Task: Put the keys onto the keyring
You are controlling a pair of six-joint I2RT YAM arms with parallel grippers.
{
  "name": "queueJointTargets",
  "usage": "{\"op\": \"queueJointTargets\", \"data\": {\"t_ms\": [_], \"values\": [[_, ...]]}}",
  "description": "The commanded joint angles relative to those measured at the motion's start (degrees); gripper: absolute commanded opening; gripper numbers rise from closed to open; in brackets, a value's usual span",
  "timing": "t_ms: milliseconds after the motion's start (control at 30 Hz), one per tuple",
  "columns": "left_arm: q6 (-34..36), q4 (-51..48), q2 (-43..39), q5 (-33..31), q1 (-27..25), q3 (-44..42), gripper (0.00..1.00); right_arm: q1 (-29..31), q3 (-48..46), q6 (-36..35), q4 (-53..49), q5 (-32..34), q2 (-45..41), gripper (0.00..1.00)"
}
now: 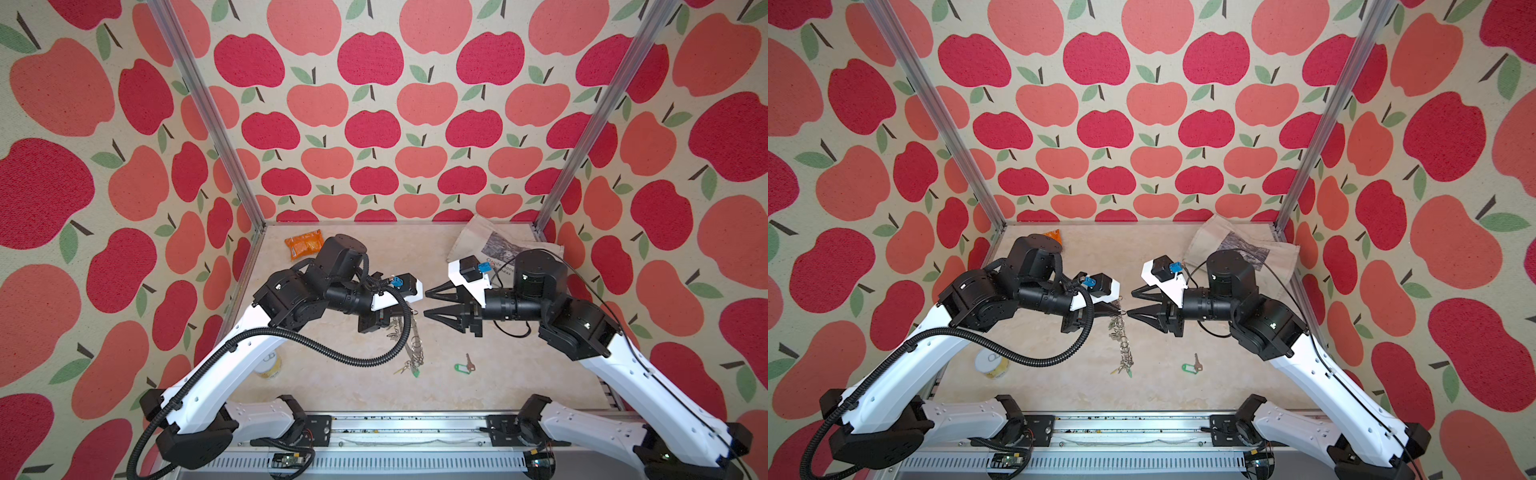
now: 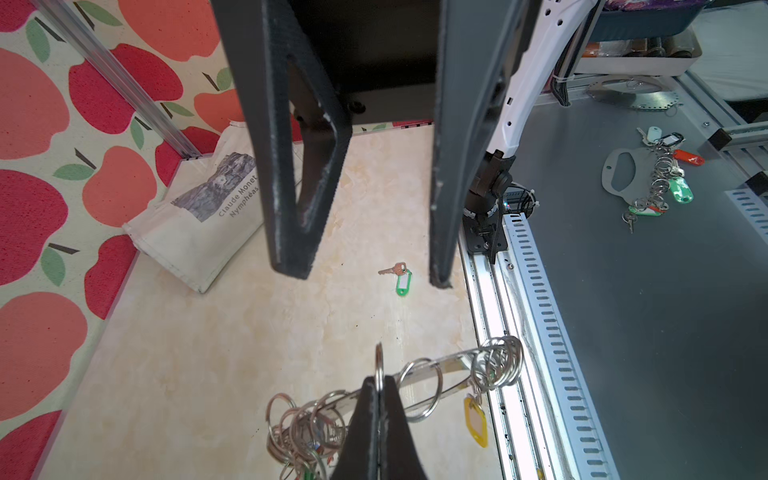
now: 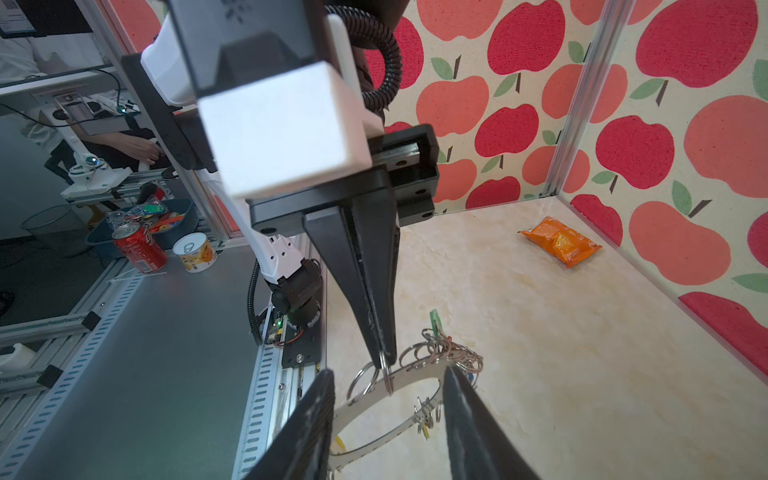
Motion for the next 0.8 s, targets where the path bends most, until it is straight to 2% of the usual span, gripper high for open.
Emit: {"op": "queueJointTargets", "data": {"t_ms": [0,333,767], "values": [[1.62,0.8,-0.62,1.41,-0.46,2.26,0.0,1.55,0.35,-1.33,-1.11,-0.29,0.88,0.45],[1.31,0.36,-0.87,2.97,-0.64,3.33,0.0,3.66,0.52,-3.14,-2.49,3.94,2.58,0.38],[1.68,0.62,-1.4,2.92,-0.85,3.42,0.0,3.7,0.86,-2.86,-2.89,4.09,2.45,0.18]]}}
